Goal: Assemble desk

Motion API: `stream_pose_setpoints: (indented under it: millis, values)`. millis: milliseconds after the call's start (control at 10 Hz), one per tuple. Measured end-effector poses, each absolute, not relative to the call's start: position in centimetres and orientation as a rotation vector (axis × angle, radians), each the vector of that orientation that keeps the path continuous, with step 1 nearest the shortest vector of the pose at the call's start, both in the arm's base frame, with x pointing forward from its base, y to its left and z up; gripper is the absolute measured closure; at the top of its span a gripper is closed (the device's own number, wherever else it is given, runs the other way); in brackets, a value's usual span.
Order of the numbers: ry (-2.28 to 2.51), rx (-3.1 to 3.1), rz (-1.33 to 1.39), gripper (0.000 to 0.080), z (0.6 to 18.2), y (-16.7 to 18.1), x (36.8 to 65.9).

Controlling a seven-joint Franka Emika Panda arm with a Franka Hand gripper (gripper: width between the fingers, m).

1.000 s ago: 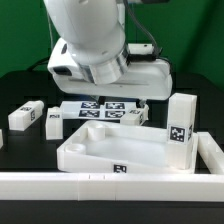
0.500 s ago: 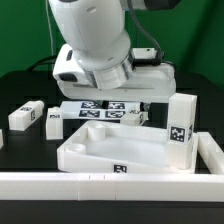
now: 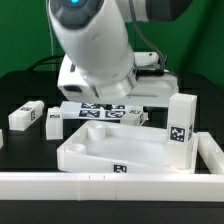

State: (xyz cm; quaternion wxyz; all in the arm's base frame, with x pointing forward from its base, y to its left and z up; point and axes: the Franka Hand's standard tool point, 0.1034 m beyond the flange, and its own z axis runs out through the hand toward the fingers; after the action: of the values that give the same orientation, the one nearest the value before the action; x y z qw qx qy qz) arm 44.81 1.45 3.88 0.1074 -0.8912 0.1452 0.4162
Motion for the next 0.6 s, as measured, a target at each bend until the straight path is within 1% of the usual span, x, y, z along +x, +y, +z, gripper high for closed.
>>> stream_pose_setpoints:
  millis: [100,200,400,600]
  values:
    - [0.42,-2.591,1.285,0.015,3.5,1.5,44.7]
    - [0.42,-2.605,1.268,0.015,3.1,1.6,44.8]
    - [0.42,-2.608,1.268,0.015,2.8,1.6,44.7]
    - [0.42,-2.603,1.289,0.015,2.0,1.8,44.2]
